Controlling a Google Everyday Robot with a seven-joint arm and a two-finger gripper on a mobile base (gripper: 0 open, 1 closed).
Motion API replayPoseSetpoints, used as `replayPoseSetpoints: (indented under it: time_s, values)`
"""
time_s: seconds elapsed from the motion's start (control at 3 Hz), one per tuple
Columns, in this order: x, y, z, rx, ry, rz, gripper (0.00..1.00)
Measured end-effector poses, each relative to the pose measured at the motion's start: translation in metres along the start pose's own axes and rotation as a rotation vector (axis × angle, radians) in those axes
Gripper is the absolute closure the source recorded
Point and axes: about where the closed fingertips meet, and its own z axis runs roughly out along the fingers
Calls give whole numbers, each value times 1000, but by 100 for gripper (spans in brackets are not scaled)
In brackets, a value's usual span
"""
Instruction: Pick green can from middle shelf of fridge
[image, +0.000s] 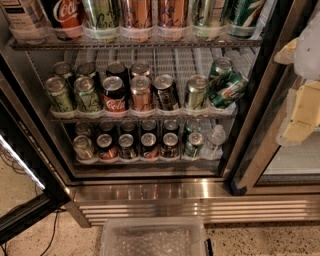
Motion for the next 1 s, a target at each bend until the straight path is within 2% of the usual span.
replayPoseSetpoints:
  time_s: [0.67,1.0]
  values:
    - [-6,4,0,10,-26,-14,0]
    - [-28,22,11,19,-97,-57,0]
